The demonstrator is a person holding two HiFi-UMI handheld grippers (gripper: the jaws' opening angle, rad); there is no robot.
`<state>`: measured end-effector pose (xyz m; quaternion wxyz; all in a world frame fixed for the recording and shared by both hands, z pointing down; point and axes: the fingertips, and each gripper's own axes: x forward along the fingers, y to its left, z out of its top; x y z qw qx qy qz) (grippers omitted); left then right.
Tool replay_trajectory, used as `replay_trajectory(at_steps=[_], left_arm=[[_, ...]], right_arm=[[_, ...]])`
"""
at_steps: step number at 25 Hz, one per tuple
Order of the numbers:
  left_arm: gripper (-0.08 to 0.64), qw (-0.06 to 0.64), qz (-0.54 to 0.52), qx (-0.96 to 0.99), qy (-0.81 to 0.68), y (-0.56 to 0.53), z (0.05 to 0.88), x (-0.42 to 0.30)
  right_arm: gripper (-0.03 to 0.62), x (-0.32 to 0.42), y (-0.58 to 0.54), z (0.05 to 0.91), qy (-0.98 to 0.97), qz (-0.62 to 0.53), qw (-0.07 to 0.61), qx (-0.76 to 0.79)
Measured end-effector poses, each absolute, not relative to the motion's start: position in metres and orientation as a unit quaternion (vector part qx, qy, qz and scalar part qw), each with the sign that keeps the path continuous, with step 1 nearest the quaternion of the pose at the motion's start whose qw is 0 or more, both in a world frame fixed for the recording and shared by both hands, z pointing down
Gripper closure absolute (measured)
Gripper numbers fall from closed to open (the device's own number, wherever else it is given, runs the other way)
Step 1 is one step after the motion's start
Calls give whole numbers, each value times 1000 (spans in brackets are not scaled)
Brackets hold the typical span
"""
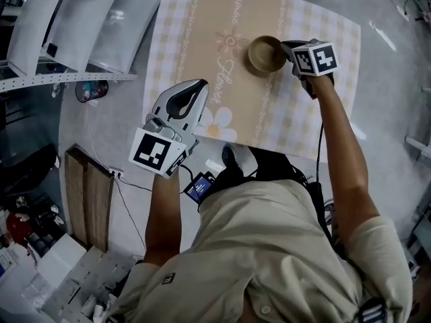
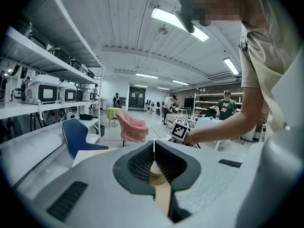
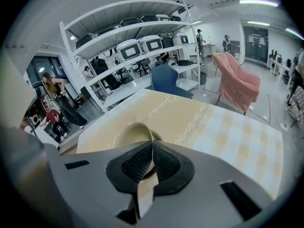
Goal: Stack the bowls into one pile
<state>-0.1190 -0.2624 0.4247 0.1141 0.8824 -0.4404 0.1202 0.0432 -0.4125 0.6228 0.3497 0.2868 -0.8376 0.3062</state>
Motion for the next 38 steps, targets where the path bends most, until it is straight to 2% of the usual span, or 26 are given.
replay_trajectory(at_steps=[4, 16, 17, 19, 24, 29, 33, 38], left_arm=[[545, 111, 117, 882, -443, -253, 424, -125], [545, 99, 105, 878, -456, -214, 409, -156], [545, 96, 103, 878, -458, -212, 407, -159], [545, 93, 100, 877, -460, -205, 403, -165], [545, 87, 97, 877, -463, -182, 392, -175], [545, 69, 87, 882, -458, -164, 372, -180], [545, 49, 78, 889, -448, -146, 351, -180], [545, 21, 76, 899, -432, -116, 325, -178]], right_arm=[[584, 44, -404, 634, -823, 327, 356, 297], [581, 41, -402, 635, -809, 267, 403, 334], [566, 40, -403, 634, -809, 261, 404, 339], [493, 42, -402, 630, -806, 257, 403, 350], [474, 43, -388, 610, -802, 248, 394, 374], [476, 29, -376, 535, -837, 187, 338, 387], [577, 8, -339, 443, -886, 136, 244, 370], [588, -11, -255, 328, -931, 65, 152, 325]])
